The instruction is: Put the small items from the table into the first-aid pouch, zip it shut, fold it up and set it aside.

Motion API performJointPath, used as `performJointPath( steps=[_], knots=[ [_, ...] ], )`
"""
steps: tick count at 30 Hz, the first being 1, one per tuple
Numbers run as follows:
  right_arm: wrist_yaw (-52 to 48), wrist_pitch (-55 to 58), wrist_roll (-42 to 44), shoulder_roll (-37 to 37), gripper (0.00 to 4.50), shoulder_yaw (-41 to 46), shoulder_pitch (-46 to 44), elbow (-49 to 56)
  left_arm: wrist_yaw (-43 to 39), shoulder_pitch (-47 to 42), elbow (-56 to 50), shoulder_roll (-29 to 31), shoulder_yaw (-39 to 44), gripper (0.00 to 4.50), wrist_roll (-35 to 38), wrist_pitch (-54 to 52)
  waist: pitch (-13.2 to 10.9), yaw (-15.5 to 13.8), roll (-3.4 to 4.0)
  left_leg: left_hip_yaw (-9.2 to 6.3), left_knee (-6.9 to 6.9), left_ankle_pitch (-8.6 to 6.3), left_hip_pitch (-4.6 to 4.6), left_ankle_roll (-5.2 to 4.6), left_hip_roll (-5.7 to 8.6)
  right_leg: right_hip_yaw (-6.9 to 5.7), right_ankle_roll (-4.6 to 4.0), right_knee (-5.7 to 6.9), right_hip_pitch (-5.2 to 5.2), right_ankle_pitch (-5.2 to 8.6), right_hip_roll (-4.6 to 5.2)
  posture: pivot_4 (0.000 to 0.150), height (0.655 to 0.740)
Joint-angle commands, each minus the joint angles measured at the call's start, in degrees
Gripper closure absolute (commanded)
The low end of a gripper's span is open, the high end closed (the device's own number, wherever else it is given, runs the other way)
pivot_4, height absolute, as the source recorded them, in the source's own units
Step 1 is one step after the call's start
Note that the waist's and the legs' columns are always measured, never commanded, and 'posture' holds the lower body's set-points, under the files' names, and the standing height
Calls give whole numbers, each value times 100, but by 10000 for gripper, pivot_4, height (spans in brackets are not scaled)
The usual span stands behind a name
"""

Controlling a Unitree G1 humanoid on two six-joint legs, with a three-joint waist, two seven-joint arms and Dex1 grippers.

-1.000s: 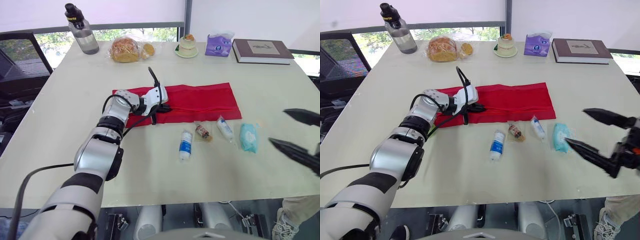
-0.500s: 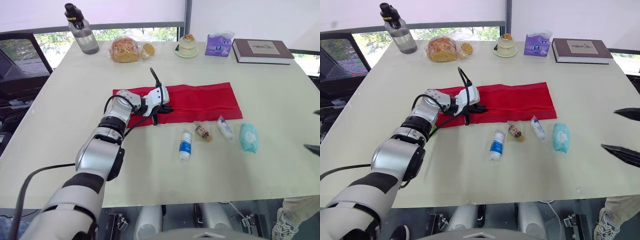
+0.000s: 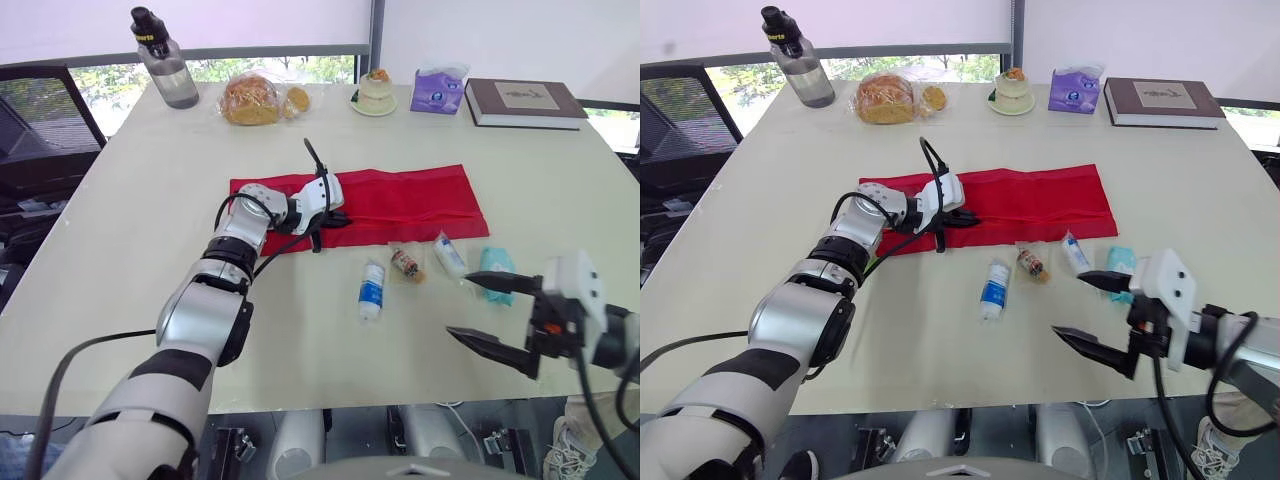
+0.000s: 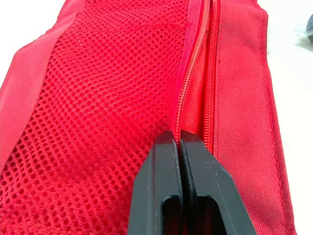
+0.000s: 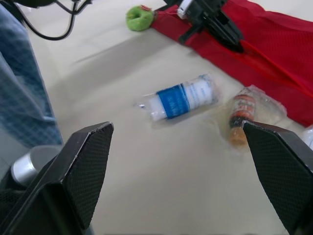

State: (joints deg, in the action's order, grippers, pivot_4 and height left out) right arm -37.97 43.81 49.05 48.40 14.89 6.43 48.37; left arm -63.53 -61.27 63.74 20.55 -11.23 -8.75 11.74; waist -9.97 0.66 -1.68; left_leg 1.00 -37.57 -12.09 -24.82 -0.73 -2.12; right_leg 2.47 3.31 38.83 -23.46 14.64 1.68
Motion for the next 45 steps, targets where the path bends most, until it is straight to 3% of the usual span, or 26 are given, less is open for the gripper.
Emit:
performJointPath(
  steps=[1,6,12,29,33,40,42,45],
  knots=[
    [862,421,-365,-425,0,-1061,-816,-68,-14,-26,-223,-2,89,44711,120,-41,0,7,-1,-2,0,0,-1,0,-3,-2,0,-1,0,0,-3,1500,7387],
    [1609,1038,-739,-1350,0,-2214,-2054,-626,-19,-33,-279,4,94,44711,123,-90,0,13,-1,-1,-1,0,1,0,-4,0,-1,7,-3,-1,-6,1500,7387],
    [2013,1745,-882,-1895,0,-2633,-2587,-1120,35,-61,-274,3,114,44711,123,-90,0,-2,-1,0,-1,0,-10,-1,-2,-2,-3,-1,-5,-1,-2,1500,7387],
    [1594,1745,-2047,-2269,0,-4036,-3391,-1940,5,83,-388,90,137,44711,172,-76,0,17,0,-2,-1,0,-9,-1,-4,-3,-2,3,-9,-1,-5,1500,7387],
    [1327,1672,-2210,-2115,12247,-4173,-3441,-1939,-9,108,-428,104,121,45000,202,-76,0,16,0,-1,-1,0,-9,-1,-4,-3,-2,3,-9,-1,-4,1500,7387],
    [855,1408,-2623,-1858,41139,-4512,-3749,-2023,-16,130,-476,120,116,45000,221,-101,0,22,0,-2,-1,0,-6,-1,-4,-4,-2,6,-9,-1,-5,1500,7387],
    [708,1243,-2846,-1724,44718,-4691,-3879,-2057,-7,115,-464,122,124,45000,225,-113,0,22,0,-1,-1,0,-6,-1,-4,-4,-2,5,-9,-1,-5,1500,7387],
    [310,945,-3320,-1292,44967,-5149,-4212,-1971,-14,94,-440,128,126,45000,234,-117,0,22,0,0,-1,0,-6,-1,-4,-3,-2,5,-10,-1,-4,1500,7387]
  ],
)
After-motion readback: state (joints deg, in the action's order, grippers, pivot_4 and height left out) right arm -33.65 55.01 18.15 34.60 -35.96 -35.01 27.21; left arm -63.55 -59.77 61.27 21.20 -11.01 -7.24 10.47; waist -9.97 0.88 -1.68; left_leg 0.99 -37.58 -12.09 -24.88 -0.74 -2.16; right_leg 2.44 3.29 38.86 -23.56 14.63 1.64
